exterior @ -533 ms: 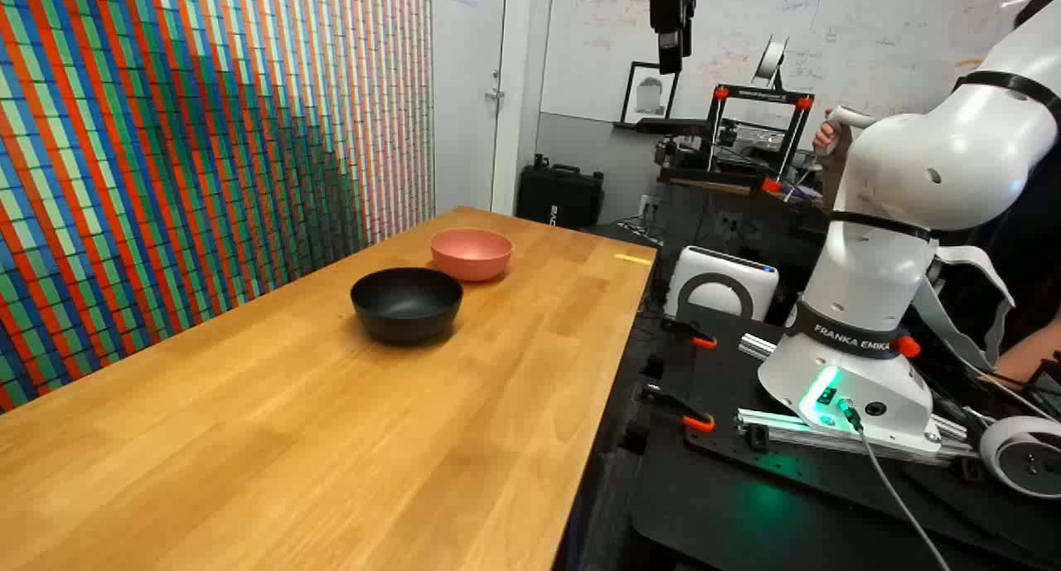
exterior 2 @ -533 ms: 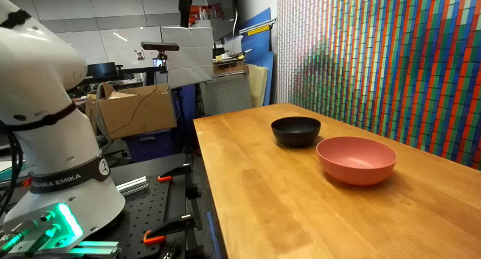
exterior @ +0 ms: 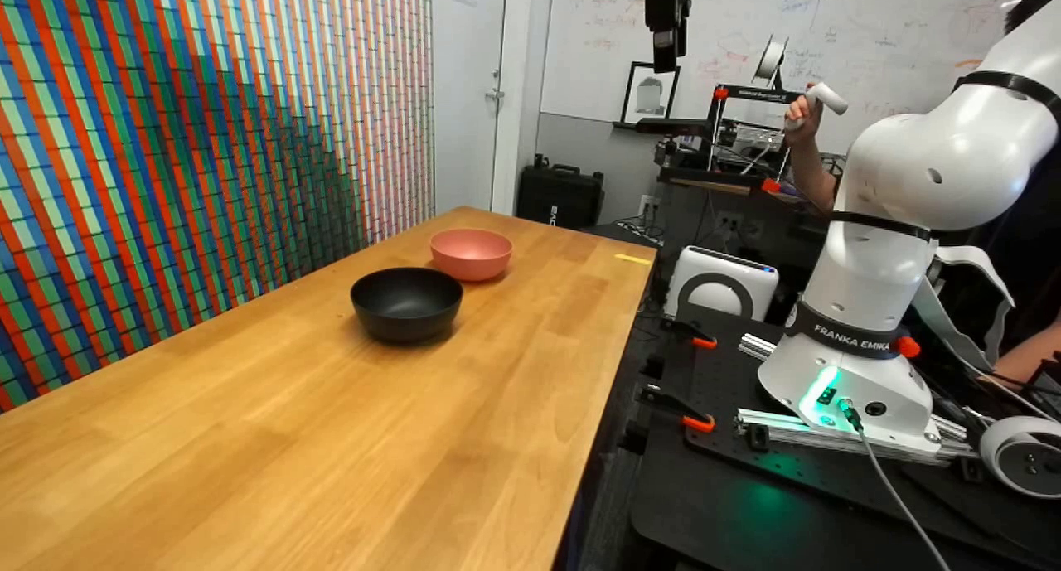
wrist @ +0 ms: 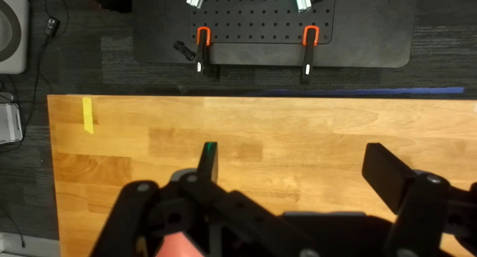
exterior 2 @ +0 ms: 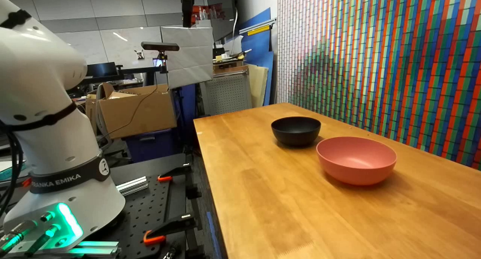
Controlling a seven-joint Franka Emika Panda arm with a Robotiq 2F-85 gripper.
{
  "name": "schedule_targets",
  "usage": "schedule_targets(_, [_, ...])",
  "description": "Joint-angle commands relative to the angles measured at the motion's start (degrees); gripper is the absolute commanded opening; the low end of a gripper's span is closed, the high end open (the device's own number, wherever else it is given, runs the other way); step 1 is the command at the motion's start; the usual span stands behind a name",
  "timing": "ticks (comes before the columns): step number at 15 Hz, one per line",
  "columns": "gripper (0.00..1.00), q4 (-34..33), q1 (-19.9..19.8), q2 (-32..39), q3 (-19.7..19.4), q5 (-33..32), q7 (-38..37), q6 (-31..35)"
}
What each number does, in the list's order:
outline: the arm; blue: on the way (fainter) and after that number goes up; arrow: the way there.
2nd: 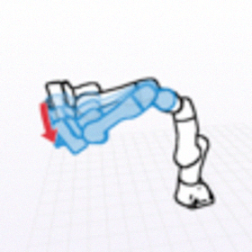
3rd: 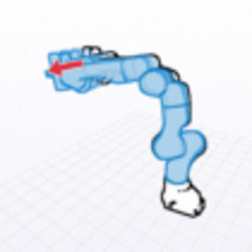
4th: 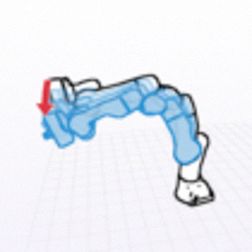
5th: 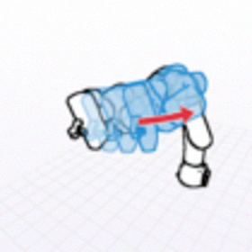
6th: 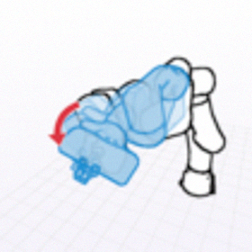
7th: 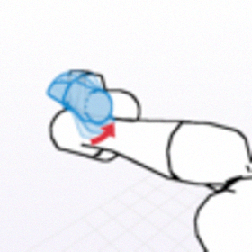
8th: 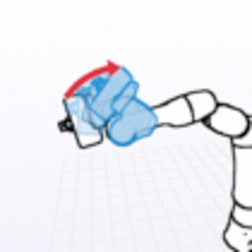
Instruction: Pick up the black bowl and put it in the light red bowl
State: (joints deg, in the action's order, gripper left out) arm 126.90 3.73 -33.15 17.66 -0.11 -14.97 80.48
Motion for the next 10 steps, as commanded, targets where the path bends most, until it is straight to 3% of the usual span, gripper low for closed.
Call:
schedule_targets(1, [1.00, -2.7, 1.2, 4.5, -0.6, -0.5, -1.3, 7.1])
schedule_targets(6, [1.00, -7.2, 1.1, 16.4, -0.3, -0.3, -2.4, 20.9])
schedule_targets(10, [1.00, -12.5, 2.2, 28.4, -0.7, 0.0, -3.0, 27.9])
